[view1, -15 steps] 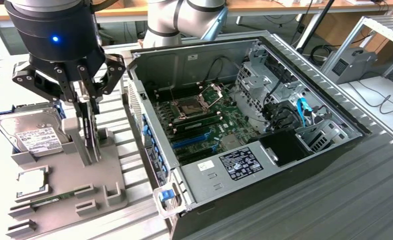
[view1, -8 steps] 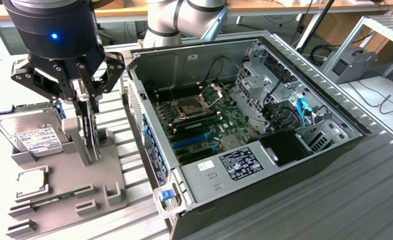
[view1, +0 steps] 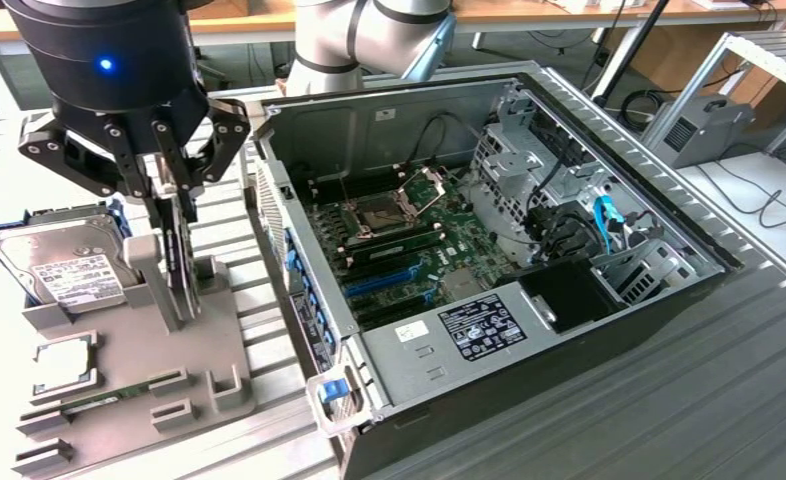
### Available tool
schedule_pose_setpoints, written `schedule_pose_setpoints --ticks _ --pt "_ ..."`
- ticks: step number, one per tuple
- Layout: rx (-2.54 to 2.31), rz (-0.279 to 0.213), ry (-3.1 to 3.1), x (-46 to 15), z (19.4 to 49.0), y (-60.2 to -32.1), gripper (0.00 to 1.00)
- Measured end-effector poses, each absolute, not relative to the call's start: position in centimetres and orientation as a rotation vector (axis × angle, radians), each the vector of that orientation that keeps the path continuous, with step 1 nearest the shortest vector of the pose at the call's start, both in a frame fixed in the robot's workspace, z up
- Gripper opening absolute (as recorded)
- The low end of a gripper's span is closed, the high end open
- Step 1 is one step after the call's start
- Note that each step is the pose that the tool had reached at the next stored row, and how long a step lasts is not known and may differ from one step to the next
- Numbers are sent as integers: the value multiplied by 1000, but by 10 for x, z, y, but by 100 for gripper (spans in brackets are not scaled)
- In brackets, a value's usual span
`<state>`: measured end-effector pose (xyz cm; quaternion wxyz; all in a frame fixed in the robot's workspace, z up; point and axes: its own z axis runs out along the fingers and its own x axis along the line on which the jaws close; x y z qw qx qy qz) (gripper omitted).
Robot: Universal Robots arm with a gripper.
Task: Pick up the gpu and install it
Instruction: 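Pick up the gpu and move the gpu toward the slot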
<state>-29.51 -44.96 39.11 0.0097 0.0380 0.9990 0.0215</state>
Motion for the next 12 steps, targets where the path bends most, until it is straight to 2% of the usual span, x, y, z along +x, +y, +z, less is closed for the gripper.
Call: schedule_pose_setpoints --ticks 12 --pt "118 67 3119 -295 395 -450 28"
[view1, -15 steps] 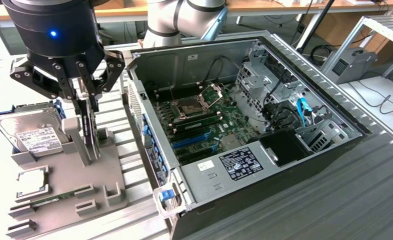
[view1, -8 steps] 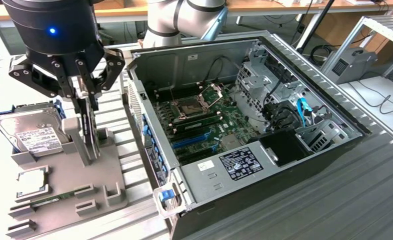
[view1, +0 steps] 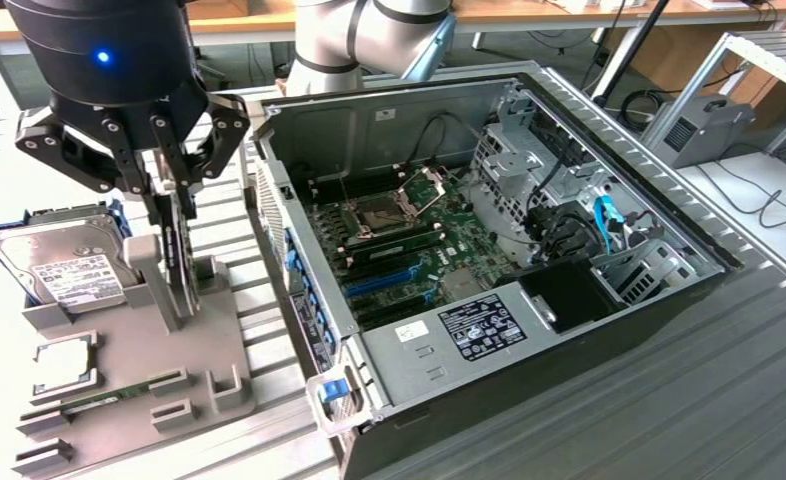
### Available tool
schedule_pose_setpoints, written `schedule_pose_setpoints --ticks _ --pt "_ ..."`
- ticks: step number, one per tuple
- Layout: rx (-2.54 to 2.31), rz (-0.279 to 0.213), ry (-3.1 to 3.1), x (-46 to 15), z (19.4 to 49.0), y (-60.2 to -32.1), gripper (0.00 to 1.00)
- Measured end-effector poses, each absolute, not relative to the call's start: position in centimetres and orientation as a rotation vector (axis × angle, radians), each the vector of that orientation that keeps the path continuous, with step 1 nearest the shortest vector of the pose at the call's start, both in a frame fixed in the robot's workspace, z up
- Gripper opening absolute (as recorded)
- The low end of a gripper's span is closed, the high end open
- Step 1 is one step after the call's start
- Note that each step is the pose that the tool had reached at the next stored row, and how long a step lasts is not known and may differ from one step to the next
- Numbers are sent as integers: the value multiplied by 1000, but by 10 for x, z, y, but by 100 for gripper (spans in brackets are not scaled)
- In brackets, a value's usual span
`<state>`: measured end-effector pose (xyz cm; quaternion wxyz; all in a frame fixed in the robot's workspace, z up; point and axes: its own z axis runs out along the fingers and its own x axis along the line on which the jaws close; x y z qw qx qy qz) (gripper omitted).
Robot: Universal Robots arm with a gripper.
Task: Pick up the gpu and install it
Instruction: 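Pick up the gpu and move the gpu toward the slot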
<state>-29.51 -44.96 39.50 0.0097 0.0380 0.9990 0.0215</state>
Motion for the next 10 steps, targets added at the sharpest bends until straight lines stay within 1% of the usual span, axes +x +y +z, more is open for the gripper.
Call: schedule_pose_setpoints --ticks 10 --pt "118 67 3119 -295 398 -450 28"
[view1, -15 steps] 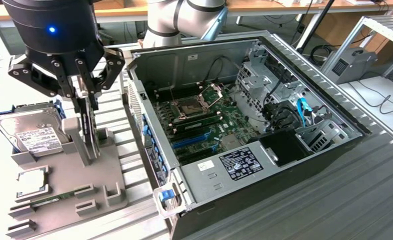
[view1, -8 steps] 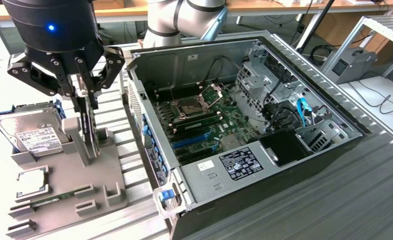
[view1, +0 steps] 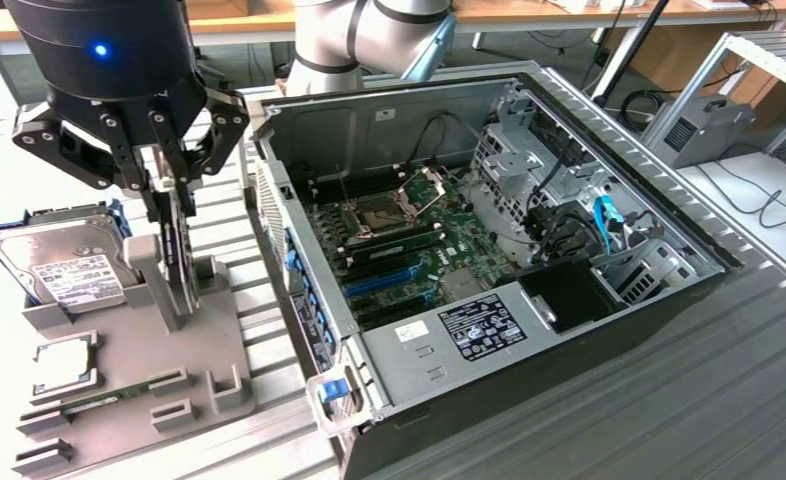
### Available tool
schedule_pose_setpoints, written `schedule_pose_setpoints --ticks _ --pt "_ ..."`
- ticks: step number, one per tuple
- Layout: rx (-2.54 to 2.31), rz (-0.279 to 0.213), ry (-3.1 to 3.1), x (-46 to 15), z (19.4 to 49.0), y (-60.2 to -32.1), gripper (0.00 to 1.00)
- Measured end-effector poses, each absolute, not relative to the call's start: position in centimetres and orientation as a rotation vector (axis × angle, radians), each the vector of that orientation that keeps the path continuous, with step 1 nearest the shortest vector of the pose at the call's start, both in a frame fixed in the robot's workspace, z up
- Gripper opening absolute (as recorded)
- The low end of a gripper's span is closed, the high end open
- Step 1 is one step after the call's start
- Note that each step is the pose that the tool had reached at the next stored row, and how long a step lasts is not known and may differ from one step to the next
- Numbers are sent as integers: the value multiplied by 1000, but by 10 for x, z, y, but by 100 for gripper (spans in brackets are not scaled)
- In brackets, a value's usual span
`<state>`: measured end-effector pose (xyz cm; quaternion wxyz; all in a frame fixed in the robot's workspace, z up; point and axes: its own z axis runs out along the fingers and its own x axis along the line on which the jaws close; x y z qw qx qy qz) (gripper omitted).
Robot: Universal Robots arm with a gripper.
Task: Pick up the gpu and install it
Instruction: 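Pick up the gpu and move the gpu toward the slot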
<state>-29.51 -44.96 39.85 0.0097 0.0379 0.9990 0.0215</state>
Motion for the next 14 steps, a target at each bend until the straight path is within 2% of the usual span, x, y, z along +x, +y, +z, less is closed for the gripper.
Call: schedule_pose_setpoints --ticks 14 --pt "119 67 3119 -295 405 -450 28"
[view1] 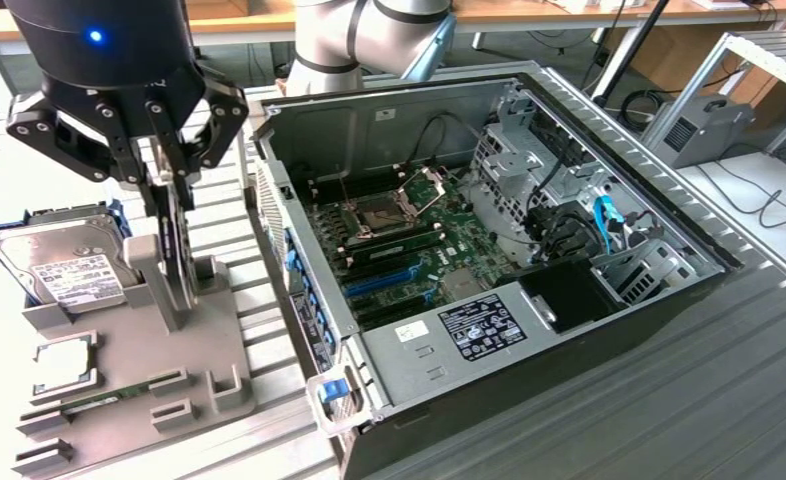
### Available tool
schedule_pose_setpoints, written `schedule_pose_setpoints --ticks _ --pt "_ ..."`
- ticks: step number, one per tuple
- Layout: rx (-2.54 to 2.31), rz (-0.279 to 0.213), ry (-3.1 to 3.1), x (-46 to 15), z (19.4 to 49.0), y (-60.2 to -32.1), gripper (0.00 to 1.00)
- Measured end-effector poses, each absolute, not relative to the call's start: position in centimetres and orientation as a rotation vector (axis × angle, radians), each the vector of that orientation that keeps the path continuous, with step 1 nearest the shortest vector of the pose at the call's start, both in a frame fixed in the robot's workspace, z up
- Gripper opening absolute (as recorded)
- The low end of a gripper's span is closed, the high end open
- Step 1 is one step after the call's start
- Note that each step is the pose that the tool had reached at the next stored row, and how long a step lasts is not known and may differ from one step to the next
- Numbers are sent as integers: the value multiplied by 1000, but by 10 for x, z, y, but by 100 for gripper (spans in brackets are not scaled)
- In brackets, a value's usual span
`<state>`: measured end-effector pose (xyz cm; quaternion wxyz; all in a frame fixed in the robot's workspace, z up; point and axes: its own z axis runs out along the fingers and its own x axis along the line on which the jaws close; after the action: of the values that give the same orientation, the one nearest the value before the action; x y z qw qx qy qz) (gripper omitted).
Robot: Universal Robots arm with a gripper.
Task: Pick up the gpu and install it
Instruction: 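Pick up the gpu and move the gpu toward the slot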
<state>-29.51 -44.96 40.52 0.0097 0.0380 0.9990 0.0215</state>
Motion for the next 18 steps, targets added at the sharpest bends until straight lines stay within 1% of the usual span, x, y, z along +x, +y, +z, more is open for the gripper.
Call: schedule_pose_setpoints --ticks 18 --pt "119 67 3119 -295 414 -450 28"
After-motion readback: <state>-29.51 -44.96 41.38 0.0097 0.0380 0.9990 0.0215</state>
